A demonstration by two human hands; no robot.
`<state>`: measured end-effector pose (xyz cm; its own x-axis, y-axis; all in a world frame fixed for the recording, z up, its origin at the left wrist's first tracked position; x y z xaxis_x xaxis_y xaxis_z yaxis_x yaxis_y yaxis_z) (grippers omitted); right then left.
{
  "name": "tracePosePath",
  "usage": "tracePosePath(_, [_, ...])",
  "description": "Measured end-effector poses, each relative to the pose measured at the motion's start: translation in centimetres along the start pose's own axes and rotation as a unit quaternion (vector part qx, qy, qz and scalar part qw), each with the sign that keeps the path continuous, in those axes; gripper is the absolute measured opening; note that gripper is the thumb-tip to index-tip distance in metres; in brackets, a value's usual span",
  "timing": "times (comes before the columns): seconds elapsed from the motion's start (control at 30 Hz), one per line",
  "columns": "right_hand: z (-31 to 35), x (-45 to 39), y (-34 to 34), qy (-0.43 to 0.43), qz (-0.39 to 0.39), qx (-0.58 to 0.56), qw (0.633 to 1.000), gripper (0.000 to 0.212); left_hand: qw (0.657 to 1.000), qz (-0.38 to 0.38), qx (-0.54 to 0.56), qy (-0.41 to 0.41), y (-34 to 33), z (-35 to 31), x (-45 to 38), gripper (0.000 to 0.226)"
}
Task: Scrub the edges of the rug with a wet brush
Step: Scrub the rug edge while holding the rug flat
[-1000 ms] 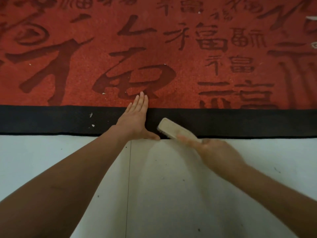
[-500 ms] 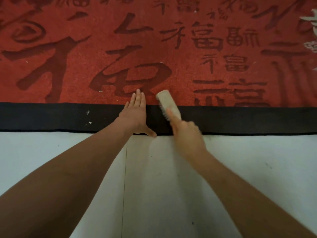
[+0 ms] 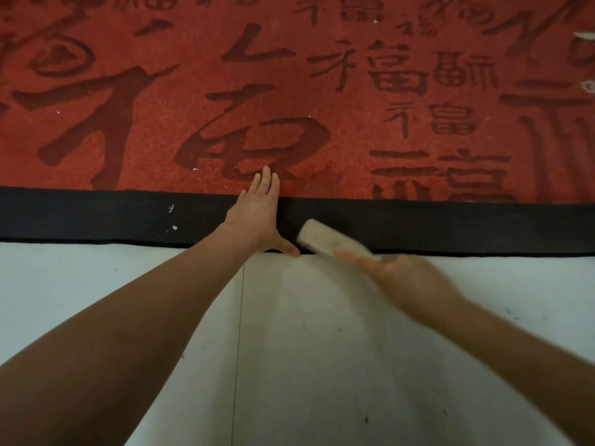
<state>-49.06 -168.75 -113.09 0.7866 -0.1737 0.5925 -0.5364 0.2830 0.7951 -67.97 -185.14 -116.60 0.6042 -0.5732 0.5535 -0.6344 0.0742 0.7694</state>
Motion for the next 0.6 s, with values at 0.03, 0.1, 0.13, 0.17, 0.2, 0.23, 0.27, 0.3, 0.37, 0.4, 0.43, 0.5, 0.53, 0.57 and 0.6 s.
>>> tracePosePath(0.03, [-1.7,-0.7,0.8,-0.025,-0.016,0.063,0.998,0.051,1.000,0.001,-0.003,0.000,0.0,-0.1,0.0,0.150])
tracePosePath(0.1, [-1.8,-3.1,1.6,-0.054,-0.094,0.114,0.988,0.068,1.000,0.004,-0.009,0.007,0.1,-0.3,-0.2,0.151])
tracePosePath(0.13, [0.1,-3.8,1.0,-0.053,-0.121,0.082,0.988,0.069,1.000,0.006,-0.012,0.008,0.1,-0.5,-0.2,0.151])
tracePosePath(0.17, [1.8,-4.2,-0.2,-0.050,-0.112,0.023,0.992,0.067,1.000,0.007,-0.016,0.008,0.1,-0.4,-0.2,0.151])
tracePosePath(0.2, [3.0,-3.9,-0.9,-0.034,-0.100,-0.033,0.994,0.061,1.000,0.011,-0.017,0.007,0.0,-0.3,-0.1,0.151])
tracePosePath(0.23, [3.4,-2.7,-0.9,-0.022,-0.071,-0.072,0.995,0.047,1.000,0.012,-0.017,0.004,0.0,-0.3,-0.1,0.151])
tracePosePath(0.27, [2.3,-1.5,-0.8,-0.012,-0.017,-0.090,0.996,0.040,1.000,0.013,-0.014,0.001,0.0,-0.1,-0.1,0.150])
tracePosePath(0.3, [0.6,-0.6,0.1,0.015,-0.004,-0.039,0.999,0.046,1.000,0.016,-0.008,-0.001,0.0,0.0,-0.1,0.150])
tracePosePath(0.37, [-3.3,-1.0,2.6,-0.007,-0.006,0.118,0.993,0.049,1.000,0.021,-0.006,-0.004,0.0,-0.1,-0.1,0.148])
tracePosePath(0.4, [-4.1,-1.9,3.5,-0.027,-0.036,0.178,0.983,0.062,1.000,0.022,-0.008,-0.002,0.1,-0.2,-0.2,0.147])
tracePosePath(0.43, [-3.9,-2.9,3.4,-0.038,-0.088,0.154,0.983,0.070,1.000,0.027,-0.010,0.002,0.1,-0.3,-0.3,0.147])
tracePosePath(0.5, [-0.4,-4.4,2.0,-0.052,-0.093,0.069,0.992,0.072,0.999,0.033,-0.020,0.008,0.1,-0.5,-0.5,0.148])
tracePosePath(0.53, [0.8,-4.5,1.1,-0.042,-0.086,0.046,0.994,0.073,0.999,0.035,-0.026,0.009,0.1,-0.7,-0.6,0.148])
tracePosePath(0.57, [1.4,-4.0,0.1,0.000,-0.097,0.041,0.994,0.076,0.999,0.037,-0.030,0.012,0.1,-0.7,-0.6,0.149])
tracePosePath(0.6, [0.8,-3.1,-0.6,0.059,-0.085,0.050,0.993,0.078,0.999,0.039,-0.034,0.015,0.2,-0.8,-0.7,0.149])
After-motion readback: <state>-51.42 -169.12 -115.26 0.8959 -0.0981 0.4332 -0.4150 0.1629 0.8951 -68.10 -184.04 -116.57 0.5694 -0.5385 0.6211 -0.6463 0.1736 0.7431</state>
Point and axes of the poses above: each hand's wrist, its own x-axis away from the middle knuckle, its own y-axis out of the back of the hand, z = x × y, the point moved 1 cm from there along -x, towards the middle knuckle, and after that the axes turned 6 degrees about x, right-handed, at the moved point
